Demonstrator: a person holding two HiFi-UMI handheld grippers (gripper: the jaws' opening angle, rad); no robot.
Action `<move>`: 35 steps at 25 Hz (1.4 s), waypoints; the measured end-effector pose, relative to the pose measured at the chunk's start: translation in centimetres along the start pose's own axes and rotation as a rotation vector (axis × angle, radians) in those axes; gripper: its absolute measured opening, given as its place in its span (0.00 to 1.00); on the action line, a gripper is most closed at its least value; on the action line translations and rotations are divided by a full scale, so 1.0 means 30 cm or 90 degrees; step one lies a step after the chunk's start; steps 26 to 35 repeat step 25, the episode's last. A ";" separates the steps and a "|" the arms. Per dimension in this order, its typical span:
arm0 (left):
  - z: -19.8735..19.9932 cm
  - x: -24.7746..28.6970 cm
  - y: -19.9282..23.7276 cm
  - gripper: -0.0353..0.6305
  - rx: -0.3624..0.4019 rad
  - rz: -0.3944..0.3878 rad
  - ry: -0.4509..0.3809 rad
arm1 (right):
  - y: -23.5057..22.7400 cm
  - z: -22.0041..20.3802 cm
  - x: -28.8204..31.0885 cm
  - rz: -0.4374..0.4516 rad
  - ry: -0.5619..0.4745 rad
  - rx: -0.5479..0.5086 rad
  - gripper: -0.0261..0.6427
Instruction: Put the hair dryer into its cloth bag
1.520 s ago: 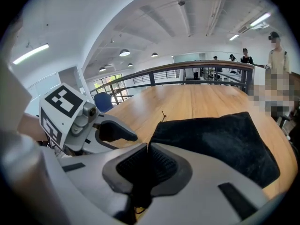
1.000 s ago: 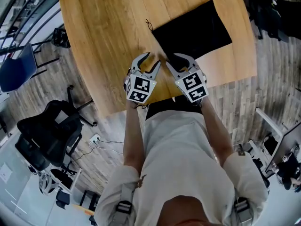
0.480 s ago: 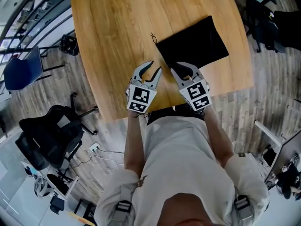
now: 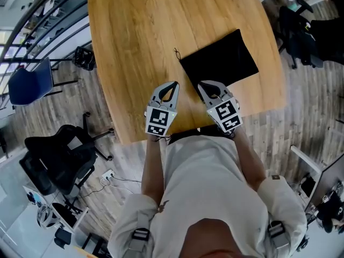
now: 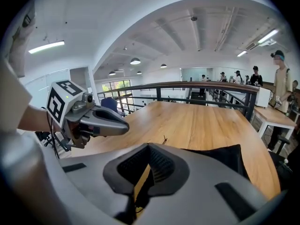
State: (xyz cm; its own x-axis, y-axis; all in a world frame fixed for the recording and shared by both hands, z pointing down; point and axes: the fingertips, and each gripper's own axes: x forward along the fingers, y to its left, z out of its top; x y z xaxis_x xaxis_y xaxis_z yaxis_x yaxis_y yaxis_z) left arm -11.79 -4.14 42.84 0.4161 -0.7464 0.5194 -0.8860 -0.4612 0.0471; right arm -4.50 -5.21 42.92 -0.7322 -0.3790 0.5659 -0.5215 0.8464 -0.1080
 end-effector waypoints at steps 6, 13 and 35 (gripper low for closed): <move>-0.009 -0.003 -0.020 0.08 0.005 -0.011 0.010 | 0.003 -0.008 -0.012 0.004 0.014 0.000 0.07; -0.014 0.002 -0.035 0.08 0.006 -0.023 0.018 | -0.017 -0.005 -0.008 -0.001 0.013 0.004 0.07; -0.011 0.005 -0.025 0.08 -0.006 -0.022 0.013 | -0.011 0.017 0.015 0.009 0.008 -0.007 0.07</move>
